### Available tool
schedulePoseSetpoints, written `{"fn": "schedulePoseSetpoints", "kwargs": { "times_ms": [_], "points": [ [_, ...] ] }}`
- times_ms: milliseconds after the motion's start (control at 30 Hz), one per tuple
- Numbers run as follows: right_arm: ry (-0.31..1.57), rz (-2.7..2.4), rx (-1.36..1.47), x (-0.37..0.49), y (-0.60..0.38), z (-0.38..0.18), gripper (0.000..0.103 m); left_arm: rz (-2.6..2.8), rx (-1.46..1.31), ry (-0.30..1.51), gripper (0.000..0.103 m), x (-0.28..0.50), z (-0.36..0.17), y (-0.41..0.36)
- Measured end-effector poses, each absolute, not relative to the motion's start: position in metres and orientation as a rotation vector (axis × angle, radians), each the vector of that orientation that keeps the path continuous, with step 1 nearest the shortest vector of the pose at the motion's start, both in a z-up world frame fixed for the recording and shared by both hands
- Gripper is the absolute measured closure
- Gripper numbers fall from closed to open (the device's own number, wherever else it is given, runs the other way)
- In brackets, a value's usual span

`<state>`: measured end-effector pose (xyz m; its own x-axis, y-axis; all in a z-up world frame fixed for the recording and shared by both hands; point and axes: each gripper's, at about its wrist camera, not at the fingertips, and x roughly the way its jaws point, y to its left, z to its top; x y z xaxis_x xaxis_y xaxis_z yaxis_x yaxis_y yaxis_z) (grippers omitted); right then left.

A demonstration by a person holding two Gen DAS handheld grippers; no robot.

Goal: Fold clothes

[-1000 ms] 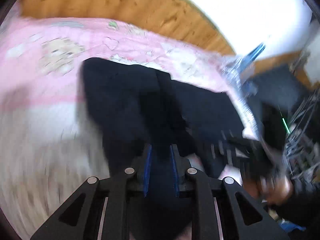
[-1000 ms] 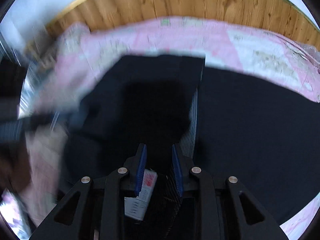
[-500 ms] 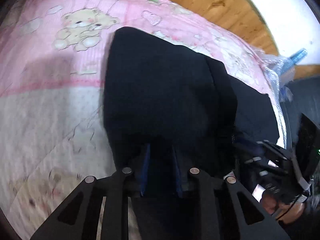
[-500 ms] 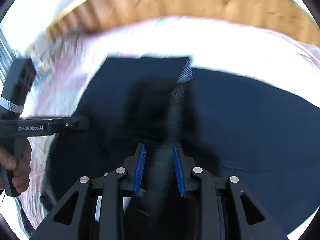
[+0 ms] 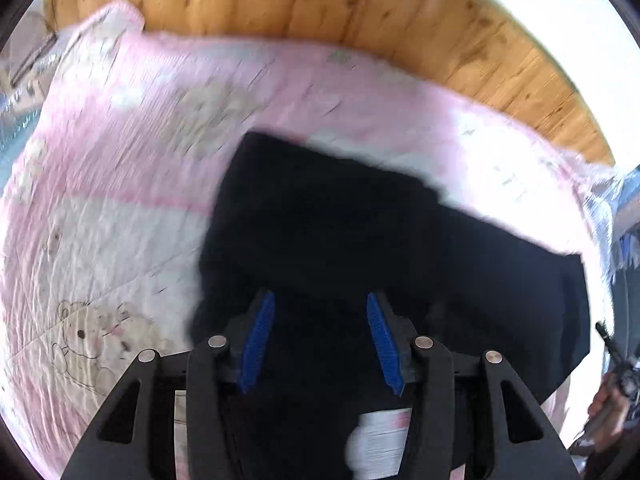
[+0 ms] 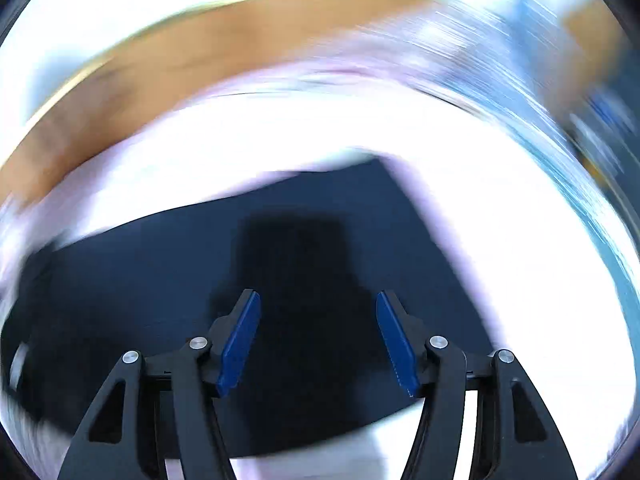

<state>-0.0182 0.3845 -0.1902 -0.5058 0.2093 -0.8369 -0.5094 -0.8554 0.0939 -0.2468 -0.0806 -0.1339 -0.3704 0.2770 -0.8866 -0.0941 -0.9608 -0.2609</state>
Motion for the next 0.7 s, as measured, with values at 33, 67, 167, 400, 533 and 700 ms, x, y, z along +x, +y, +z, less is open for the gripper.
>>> {"fn": "schedulePoseSetpoints", "kwargs": {
  "times_ms": [33, 67, 167, 400, 533, 700],
  "points": [
    [0.483, 2.34, -1.26, -0.012, 0.407, -0.199, 0.042, 2.379, -1.606, -0.242, 0.053, -0.247, -0.13, -0.054],
    [0.499, 2.323, -1.282, -0.007, 0.428, -0.209, 0.042, 2.323, -1.603, -0.233, 0.053, -0.247, -0.129, -0.022],
    [0.499, 2.377, -1.41, -0.008, 0.448, -0.233, 0.042, 2.155, -1.589, -0.205, 0.053, -0.246, -0.127, 0.074],
    [0.118, 2.498, -1.378, 0.001, 0.426, -0.213, 0.096, 1.771, -1.532, -0.145, 0.053, -0.245, -0.121, 0.299],
    [-0.295, 2.508, -1.305, 0.0, 0.378, -0.194, 0.097, 1.575, -1.475, -0.083, 0.053, -0.242, -0.119, 0.425],
    [-0.457, 2.54, -1.266, -0.012, 0.346, -0.184, 0.097, 1.508, -1.481, 0.123, 0.053, -0.218, -0.139, 0.498]
  ]
}}
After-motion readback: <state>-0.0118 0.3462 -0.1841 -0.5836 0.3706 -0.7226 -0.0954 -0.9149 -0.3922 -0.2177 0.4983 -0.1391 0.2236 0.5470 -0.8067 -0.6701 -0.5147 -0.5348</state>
